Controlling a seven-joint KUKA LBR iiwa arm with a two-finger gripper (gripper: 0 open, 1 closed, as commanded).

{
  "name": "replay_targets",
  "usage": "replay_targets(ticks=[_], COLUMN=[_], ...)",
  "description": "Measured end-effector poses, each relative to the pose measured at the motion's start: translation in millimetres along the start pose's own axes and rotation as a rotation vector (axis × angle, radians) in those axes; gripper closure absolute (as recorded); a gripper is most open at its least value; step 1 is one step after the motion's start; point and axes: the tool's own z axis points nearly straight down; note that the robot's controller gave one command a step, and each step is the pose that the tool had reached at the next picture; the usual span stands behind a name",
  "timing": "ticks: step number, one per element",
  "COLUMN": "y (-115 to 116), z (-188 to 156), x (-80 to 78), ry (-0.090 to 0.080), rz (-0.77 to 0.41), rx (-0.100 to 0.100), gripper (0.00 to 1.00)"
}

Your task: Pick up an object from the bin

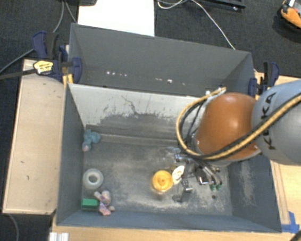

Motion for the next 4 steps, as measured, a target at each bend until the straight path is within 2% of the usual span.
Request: replay_targets(ticks=[1, 2, 4], y=[-15, -12, -17], z=[27, 54, 57], x=[4.4, 5.7, 1.3], ry=[-0.006, -0.001, -0.005], rz=[-0.026, 0.052, 0.064], rx=[0.001, 0.0, -0.001], gripper=[0.0, 1.0, 1.0])
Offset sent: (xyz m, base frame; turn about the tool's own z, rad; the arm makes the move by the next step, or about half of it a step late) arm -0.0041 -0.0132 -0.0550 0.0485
